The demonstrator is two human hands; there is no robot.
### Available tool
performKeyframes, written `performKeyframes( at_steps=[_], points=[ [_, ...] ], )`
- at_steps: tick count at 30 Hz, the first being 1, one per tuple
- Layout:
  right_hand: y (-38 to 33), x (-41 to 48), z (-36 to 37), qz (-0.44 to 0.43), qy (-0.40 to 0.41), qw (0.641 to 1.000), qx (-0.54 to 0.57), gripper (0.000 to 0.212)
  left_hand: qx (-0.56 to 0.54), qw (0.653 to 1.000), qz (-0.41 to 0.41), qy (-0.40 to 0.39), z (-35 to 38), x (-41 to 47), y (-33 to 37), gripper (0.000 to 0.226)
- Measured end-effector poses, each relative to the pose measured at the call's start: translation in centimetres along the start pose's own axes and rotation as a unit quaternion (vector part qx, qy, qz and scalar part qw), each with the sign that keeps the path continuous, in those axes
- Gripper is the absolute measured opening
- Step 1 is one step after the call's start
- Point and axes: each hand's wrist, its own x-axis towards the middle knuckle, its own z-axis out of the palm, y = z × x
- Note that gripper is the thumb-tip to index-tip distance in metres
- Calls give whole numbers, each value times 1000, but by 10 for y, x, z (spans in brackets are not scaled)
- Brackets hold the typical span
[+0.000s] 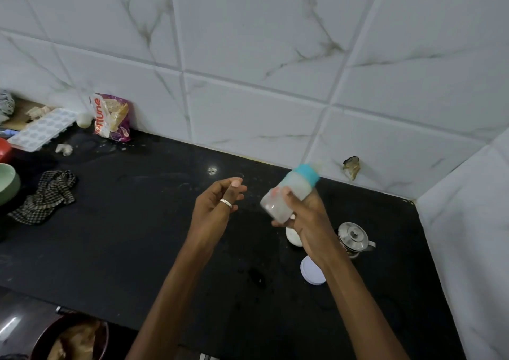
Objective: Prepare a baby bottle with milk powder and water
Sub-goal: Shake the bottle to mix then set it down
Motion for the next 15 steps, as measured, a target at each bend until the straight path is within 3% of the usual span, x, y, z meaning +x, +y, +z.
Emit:
performKeyframes(
  at_steps=[3,7,11,15],
  points=[
    [2,-4,-2,-10,-47,997,-61,52,-1,1000,2,-4,-2,1,0,21],
    [-2,2,0,-35,34,999,16,52,2,1000,6,4,-4,1,0,21],
    [-5,1,2,-22,-39,996,-77,60,1,1000,3,0,-5,2,-1,21],
    [-7,7,6,-37,45,998,20,52,0,1000,4,2,-6,2,-3,21]
  ],
)
